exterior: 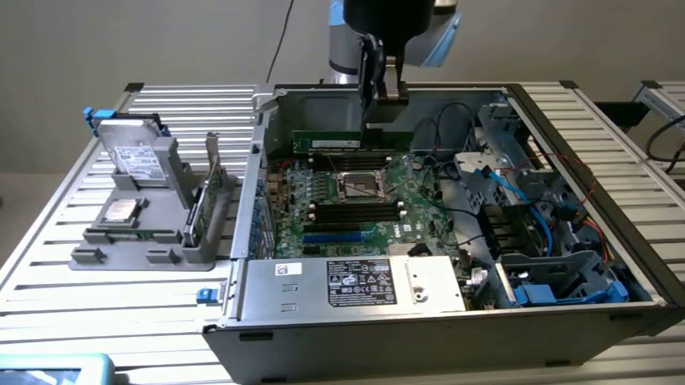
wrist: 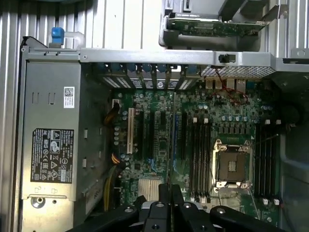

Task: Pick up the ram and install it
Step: 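Pick up the ram and move it above insertion slot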

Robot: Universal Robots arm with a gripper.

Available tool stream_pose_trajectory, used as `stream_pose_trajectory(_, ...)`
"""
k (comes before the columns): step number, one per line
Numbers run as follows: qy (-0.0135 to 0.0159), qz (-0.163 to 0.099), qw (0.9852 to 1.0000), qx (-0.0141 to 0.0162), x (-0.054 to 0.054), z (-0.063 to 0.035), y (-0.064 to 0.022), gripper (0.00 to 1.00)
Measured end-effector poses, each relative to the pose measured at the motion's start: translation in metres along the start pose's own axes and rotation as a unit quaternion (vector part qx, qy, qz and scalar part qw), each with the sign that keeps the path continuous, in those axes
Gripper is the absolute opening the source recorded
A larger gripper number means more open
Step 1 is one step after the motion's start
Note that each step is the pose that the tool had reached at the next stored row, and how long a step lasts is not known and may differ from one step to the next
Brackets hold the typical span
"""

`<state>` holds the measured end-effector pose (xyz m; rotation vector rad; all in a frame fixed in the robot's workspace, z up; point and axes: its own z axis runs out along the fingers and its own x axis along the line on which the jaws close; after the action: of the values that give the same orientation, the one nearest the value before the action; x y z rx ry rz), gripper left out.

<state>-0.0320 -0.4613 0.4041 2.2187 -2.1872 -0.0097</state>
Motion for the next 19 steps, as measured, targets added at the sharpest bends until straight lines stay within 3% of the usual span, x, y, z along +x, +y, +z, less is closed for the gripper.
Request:
stream_pose_trajectory(8,0.0002,0.0,0.9999,0.0168,-0.019,0.0005,-0.01,0.13)
stream_pose_trajectory(11,0.0002,0.0,0.9998,0.0188,-0.026,0.0008,-0.012,0.13)
stream_pose_trajectory(14,0.0004,0.0,0.9998,0.019,-0.037,0.002,-0.0126,0.13)
stream_pose_trajectory(19,0.0004,0.0,0.9998,0.019,-0.045,0.0047,-0.013,0.13)
